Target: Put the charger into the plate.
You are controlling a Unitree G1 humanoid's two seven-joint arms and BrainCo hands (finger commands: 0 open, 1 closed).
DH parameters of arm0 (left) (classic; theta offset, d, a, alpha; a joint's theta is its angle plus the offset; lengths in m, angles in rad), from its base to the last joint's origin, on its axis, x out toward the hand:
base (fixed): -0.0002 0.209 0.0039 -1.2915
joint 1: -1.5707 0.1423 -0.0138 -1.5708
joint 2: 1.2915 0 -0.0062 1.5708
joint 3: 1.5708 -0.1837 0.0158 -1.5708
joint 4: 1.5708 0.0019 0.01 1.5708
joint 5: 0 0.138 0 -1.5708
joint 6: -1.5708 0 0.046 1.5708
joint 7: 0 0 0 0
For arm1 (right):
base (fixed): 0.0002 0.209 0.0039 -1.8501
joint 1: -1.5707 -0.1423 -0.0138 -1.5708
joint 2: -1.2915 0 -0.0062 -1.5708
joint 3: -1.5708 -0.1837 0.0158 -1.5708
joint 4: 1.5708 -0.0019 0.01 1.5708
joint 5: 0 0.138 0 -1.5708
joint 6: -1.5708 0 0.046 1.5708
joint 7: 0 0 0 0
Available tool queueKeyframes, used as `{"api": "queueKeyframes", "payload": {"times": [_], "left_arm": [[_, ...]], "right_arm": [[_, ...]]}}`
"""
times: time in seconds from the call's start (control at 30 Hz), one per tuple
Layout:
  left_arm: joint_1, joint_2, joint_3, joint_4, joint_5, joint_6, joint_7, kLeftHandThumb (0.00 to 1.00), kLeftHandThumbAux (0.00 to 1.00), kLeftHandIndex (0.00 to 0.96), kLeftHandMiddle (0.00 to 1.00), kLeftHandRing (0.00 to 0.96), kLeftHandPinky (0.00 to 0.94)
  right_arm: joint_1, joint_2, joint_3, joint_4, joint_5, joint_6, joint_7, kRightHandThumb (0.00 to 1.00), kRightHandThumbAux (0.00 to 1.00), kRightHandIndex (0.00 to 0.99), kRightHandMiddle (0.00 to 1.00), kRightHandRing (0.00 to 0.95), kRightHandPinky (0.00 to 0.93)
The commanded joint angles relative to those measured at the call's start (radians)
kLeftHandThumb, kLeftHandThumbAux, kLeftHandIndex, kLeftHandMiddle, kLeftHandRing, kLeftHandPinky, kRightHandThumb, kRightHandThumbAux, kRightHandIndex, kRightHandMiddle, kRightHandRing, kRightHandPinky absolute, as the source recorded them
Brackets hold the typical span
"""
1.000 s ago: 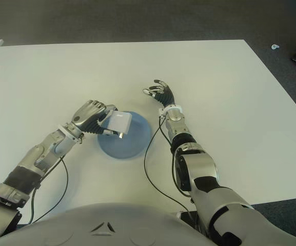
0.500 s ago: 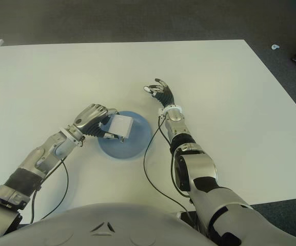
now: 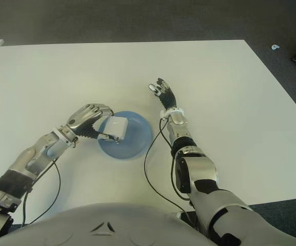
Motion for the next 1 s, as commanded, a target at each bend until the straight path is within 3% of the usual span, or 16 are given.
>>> {"api": "queueKeyframes", "payload": {"times": [0.03, 0.27, 1.0], "left_arm": [[0.020, 0.015, 0.015, -0.010, -0.024, 0.003, -0.042, 0.321, 0.388, 0.066, 0.088, 0.091, 0.117], [-0.010, -0.003, 0.050, 0.087, -0.090, -0.039, -0.008, 0.315, 0.385, 0.024, 0.019, 0.039, 0.099], [-0.003, -0.049, 0.121, 0.104, -0.120, -0.042, 0.039, 0.290, 0.312, 0.003, 0.004, 0.005, 0.025]], "right_arm": [[0.034, -0.007, -0.015, 0.038, 0.013, -0.002, 0.013, 0.070, 0.506, 0.002, 0.020, 0.011, 0.005], [0.037, -0.010, -0.035, 0.075, 0.018, -0.003, 0.025, 0.076, 0.471, 0.000, 0.001, 0.000, 0.000], [0.047, -0.011, -0.031, 0.083, -0.003, -0.010, 0.025, 0.073, 0.425, 0.000, 0.000, 0.000, 0.000]]}}
